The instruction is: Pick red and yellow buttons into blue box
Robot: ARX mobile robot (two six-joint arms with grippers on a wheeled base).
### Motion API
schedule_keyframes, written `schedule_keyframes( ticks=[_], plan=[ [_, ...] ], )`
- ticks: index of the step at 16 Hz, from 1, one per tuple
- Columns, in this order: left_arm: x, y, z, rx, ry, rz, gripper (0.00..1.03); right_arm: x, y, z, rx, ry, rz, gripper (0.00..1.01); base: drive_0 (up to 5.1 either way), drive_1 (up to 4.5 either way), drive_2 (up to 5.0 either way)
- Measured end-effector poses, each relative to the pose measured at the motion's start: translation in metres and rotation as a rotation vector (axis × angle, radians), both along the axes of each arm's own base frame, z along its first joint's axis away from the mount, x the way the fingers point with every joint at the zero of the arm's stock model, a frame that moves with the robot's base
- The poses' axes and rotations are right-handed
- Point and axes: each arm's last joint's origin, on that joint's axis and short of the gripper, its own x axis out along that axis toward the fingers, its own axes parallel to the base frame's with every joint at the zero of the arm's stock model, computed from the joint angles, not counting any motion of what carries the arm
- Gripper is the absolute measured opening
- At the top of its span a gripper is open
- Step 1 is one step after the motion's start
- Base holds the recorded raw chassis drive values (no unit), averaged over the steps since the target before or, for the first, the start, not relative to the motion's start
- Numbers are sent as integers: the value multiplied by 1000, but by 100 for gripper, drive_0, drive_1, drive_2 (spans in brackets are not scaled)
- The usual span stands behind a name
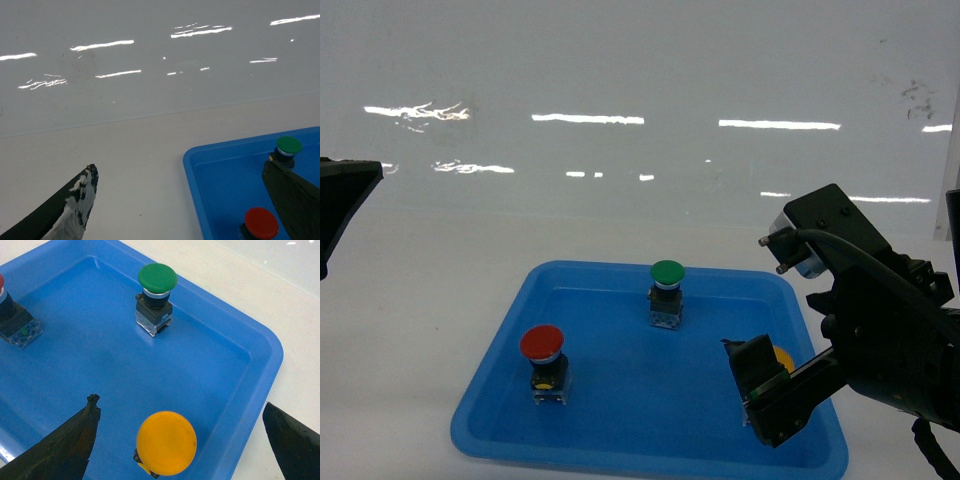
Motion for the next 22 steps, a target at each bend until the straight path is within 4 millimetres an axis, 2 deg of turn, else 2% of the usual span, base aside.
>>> schedule_keyframes(
  ticks=[3,5,7,11,13,20,22],
  plan=[
    [0,0,0,0,0,0,98,5,2,-4,18,43,12,98,0,0,0],
    [0,0,0,0,0,0,98,22,9,-16,32,78,-1,98,0,0,0],
    [0,0,0,0,1,0,98,29,16,-30,45,124,-23,98,0,0,0],
    [0,0,0,0,1,0,98,21,25,-35,84,141,-22,98,0,0,0],
    [0,0,0,0,0,0,98,15,22,-39,81,167,-33,98,0,0,0],
    [0,0,0,0,0,0,98,16,14,-49,58,186,-77,98,0,0,0],
    [0,0,0,0,0,0,98,14,14,-57,46,212,-79,98,0,0,0]
  ],
)
